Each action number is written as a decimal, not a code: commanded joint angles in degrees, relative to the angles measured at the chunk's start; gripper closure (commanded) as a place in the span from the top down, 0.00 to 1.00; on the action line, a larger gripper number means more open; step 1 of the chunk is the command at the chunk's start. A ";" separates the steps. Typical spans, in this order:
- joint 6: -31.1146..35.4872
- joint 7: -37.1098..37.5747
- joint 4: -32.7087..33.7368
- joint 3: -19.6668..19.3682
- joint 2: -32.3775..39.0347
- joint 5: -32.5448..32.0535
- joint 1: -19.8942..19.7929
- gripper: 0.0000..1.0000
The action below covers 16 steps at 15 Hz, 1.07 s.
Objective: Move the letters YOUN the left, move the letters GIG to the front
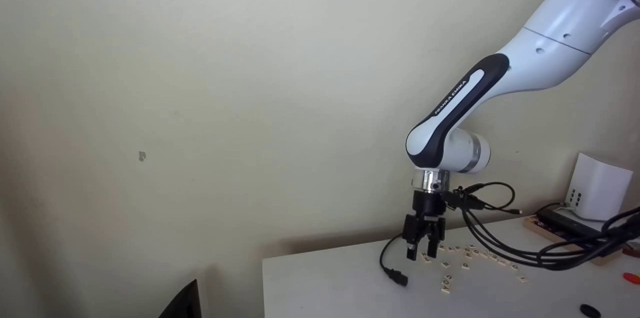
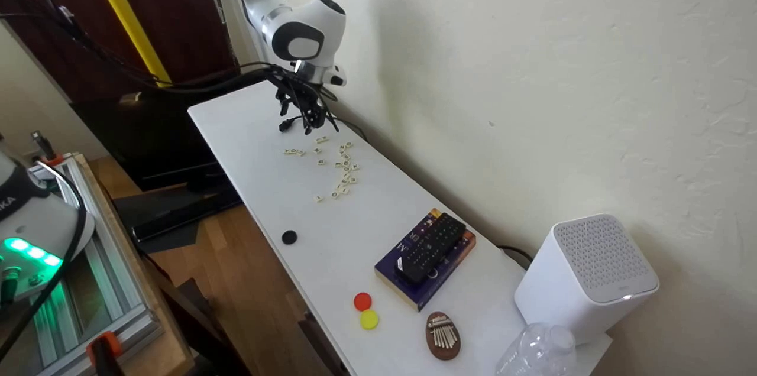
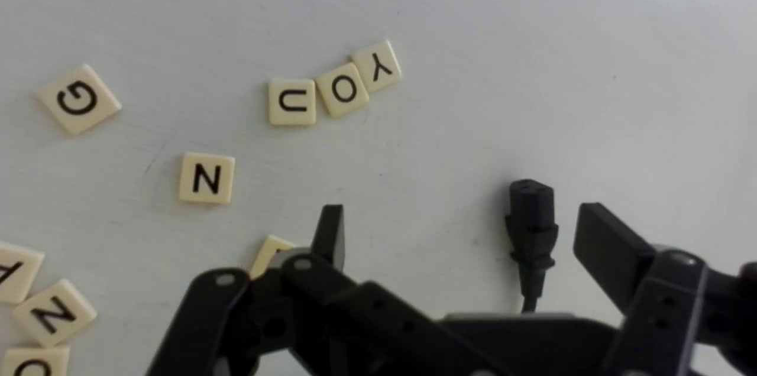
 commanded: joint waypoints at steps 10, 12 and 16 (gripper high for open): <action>7.88 0.66 -16.32 -1.54 -13.90 5.94 -1.59 0.44; 12.61 1.25 -20.14 -2.34 -15.15 6.31 -1.87 0.30; 25.47 3.31 -26.27 -5.61 -16.93 2.43 -0.06 0.01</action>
